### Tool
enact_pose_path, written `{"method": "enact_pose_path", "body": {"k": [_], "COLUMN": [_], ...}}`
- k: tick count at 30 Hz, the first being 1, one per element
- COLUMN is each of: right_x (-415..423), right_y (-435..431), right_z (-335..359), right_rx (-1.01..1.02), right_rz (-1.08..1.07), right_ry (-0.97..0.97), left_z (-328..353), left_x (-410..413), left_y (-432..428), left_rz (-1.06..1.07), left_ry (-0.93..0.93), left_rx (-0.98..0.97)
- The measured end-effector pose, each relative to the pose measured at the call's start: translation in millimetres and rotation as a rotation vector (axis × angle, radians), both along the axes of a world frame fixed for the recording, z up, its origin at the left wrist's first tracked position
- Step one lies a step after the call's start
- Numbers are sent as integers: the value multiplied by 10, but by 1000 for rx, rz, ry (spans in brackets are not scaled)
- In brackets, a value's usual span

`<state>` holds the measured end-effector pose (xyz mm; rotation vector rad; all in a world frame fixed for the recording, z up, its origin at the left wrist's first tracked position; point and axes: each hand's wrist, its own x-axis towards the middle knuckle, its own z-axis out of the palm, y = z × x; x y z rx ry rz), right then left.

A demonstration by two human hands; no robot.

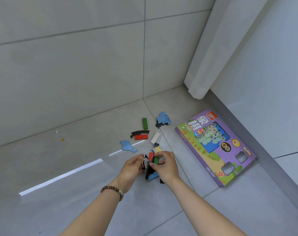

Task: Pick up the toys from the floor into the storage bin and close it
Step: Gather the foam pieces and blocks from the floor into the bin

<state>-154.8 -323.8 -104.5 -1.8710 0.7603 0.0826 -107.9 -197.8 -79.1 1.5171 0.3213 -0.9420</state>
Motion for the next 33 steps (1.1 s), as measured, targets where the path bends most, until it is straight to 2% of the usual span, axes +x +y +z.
{"method": "enact_pose_path", "body": {"k": [2,12,18,22,24,26,29,31,33], "right_x": [-22,-47,15,-7,-53,-123,-246,-314,-344], "right_y": [10,97,239,114,-37,-178,-252,-206,-156], "right_z": [-9,98,276,480,512,441,252,118,21], "right_rx": [54,512,542,688,615,415,93,-40,-166], "right_rz": [16,-189,-96,15,-5,12,224,364,402], "right_ry": [8,15,-17,-42,-53,-42,36,72,86], "left_z": [-2,-8,101,98,81,70,95,99,88], "left_x": [15,-6,41,91,99,91,44,20,-3], "left_y": [5,78,77,146,172,197,228,266,315], "left_rz": [-7,27,122,109,168,243,251,268,290], "left_ry": [1,56,173,168,171,187,185,195,225], "left_rx": [-19,-51,-205,-205,-223,-239,-192,-189,-209]}}
